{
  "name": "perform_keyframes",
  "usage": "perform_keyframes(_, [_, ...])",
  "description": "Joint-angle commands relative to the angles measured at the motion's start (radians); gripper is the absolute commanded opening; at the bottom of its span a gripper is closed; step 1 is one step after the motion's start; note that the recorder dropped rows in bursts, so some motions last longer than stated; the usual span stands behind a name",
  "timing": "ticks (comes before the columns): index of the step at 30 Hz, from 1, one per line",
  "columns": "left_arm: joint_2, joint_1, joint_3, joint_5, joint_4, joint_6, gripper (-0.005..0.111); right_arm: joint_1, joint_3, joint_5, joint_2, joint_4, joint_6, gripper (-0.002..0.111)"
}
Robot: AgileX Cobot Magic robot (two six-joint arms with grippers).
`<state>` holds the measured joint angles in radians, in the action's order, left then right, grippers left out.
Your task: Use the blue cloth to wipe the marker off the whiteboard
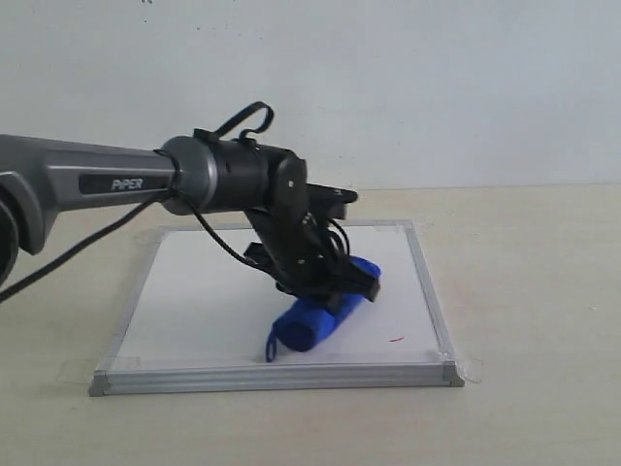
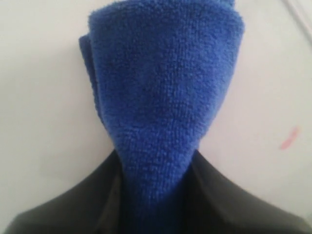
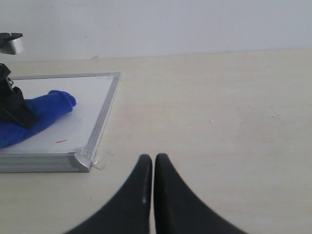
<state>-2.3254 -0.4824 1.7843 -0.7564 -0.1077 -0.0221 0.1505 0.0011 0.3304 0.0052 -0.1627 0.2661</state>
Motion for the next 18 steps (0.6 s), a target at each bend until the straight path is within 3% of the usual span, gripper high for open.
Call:
perform_keyframes(1, [-0.007,0.112,-0.005,-0.028,0.081,-0.049,0.004,-0.002,-0.001,-0.008,-0.005,0.001,-0.004,0.001])
perform_keyframes(5, [-0.007,0.181,-0.005,-0.079,0.217,-0.139,0.004,-0.002,-0.001,-0.008,-0.005,0.001,-0.004,0.001])
perform_keyframes(10, [-0.007,0.205,-0.005,-0.156,0.408,-0.251,0.004,-0.002,-0.001,-0.008,-0.005,0.001,-0.004,0.001])
perform_keyframes(15, [-0.007,0.165,-0.005,-0.148,0.352,-0.208,0.004,-0.002,-0.001,-0.008,-0.005,0.001,-0.004,0.001])
perform_keyframes(18, [-0.007,0.104,-0.005,-0.118,0.264,-0.127,0.004,-0.002,-0.001,-0.008,-0.005,0.001,-0.004,0.001])
